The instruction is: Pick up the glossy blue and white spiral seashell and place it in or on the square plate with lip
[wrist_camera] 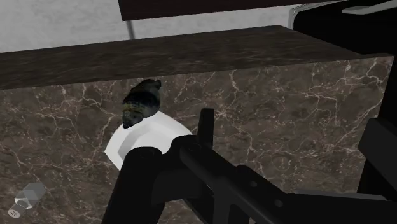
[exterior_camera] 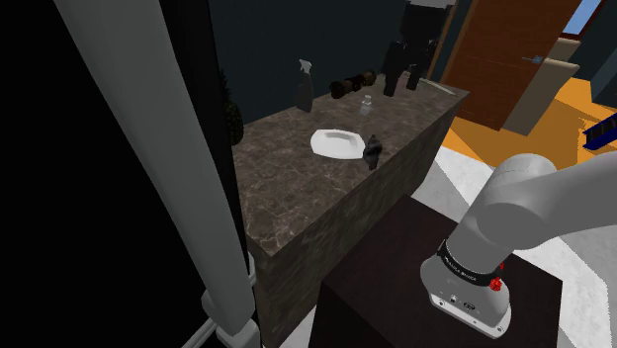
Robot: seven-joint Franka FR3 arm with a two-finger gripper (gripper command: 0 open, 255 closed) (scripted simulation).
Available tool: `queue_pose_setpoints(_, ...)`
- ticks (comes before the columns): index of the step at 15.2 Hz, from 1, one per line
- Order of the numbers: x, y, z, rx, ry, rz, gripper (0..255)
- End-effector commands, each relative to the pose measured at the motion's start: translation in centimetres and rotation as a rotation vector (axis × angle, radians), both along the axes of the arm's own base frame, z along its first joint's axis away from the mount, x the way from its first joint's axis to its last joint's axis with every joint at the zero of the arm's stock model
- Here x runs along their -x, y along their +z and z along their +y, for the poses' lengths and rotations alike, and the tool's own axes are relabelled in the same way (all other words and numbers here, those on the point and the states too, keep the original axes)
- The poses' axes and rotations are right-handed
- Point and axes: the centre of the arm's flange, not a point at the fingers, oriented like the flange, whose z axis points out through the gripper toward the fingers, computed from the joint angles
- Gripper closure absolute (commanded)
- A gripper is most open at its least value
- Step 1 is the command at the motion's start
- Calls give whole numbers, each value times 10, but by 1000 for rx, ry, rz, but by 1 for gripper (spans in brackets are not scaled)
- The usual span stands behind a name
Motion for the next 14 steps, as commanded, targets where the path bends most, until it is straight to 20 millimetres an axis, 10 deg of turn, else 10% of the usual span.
queue_pose_setpoints(1, 0, 0, 0, 0, 0, 0, 0)
queue_pose_setpoints(14, -57, -135, -81, 68, -33, 28, 0)
